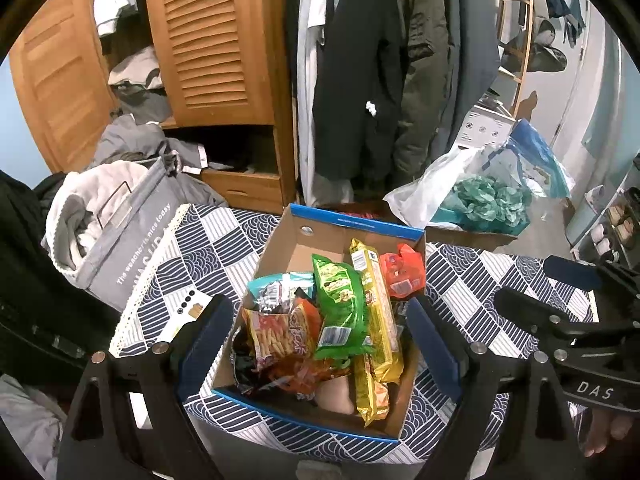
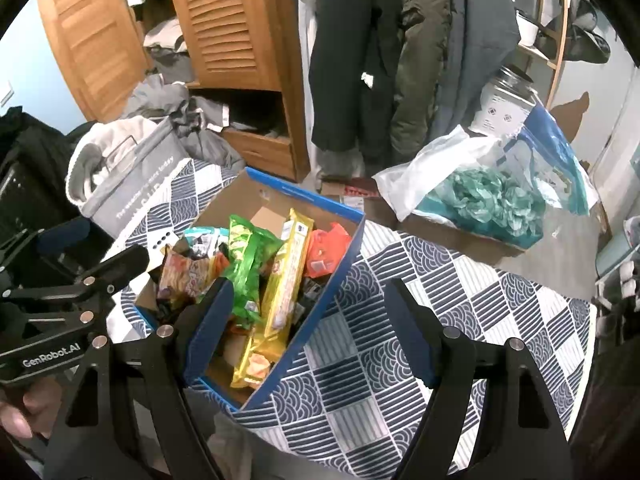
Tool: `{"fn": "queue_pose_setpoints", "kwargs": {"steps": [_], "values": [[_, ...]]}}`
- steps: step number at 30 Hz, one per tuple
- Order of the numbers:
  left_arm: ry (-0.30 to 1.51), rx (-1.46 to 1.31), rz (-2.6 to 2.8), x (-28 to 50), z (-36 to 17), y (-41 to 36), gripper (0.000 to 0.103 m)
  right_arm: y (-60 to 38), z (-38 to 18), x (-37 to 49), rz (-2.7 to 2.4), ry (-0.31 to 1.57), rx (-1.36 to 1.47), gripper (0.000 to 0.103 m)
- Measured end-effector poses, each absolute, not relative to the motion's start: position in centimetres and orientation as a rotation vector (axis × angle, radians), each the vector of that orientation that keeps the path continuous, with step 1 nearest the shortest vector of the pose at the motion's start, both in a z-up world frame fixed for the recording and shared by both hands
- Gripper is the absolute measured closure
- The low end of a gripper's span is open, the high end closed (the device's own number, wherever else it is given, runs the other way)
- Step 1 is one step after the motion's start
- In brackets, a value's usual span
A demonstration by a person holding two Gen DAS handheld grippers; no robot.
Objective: Organize snacks
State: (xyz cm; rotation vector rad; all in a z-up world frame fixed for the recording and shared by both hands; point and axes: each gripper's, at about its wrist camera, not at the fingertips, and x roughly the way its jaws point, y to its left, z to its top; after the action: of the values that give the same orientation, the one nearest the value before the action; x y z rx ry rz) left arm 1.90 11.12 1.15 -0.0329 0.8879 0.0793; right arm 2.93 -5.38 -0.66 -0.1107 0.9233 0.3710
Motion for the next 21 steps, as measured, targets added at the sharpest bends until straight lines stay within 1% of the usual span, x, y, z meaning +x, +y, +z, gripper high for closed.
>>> {"fn": "queue_pose_setpoints", "kwargs": {"steps": [21], "values": [[0.919,-0.04,0.066,2.14,0.87,10.69,0.013,-5.36,-0.61,2.82,0.371,0.922,-0.111,0.026]]}}
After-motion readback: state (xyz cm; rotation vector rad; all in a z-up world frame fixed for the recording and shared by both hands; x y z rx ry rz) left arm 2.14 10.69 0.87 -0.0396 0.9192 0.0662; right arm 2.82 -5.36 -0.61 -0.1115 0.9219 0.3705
